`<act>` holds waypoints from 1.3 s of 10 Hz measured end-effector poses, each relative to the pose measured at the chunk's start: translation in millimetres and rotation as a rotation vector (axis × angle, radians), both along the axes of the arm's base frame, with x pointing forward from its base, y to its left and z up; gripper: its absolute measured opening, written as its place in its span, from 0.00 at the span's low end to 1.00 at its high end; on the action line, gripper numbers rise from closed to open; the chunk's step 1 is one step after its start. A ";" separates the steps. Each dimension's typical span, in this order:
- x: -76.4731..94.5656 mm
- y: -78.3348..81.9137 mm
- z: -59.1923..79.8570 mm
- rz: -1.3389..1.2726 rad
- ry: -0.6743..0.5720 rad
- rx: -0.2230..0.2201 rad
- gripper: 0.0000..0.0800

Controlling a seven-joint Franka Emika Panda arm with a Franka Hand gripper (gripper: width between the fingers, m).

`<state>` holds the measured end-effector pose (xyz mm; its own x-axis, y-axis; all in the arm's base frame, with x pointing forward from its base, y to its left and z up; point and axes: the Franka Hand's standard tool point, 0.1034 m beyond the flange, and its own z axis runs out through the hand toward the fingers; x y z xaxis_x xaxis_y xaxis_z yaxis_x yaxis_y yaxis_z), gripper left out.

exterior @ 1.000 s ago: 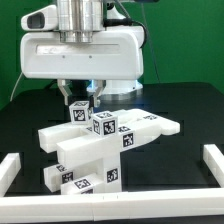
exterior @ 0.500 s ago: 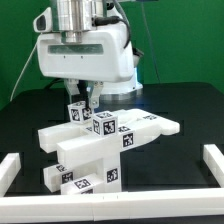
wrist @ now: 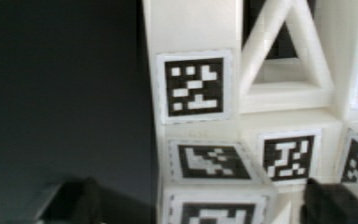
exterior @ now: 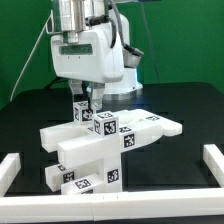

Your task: Assemble chair

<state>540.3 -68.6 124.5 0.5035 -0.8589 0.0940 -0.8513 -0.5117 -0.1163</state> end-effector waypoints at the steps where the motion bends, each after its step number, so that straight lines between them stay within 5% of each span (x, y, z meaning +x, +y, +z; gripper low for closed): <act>1: 2.8 -0.2 1.3 0.181 0.005 -0.037 0.79; 4: 3.1 -2.7 -0.3 0.626 0.019 -0.103 0.81; 8: 2.5 -8.1 -0.4 0.866 0.032 -0.146 0.81; 9: -0.4 -6.3 -1.7 0.932 0.052 -0.135 0.81; 10: -5.7 1.2 -2.6 0.980 0.100 -0.060 0.81; 13: -8.0 2.5 -10.8 1.075 0.120 -0.050 0.81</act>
Offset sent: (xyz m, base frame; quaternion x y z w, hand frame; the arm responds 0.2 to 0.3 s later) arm 0.0037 0.0133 -0.0085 0.0321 -0.0393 -0.2594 0.9644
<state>532.3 -66.1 113.7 0.9990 0.0410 0.0169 0.0414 -0.9989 -0.0204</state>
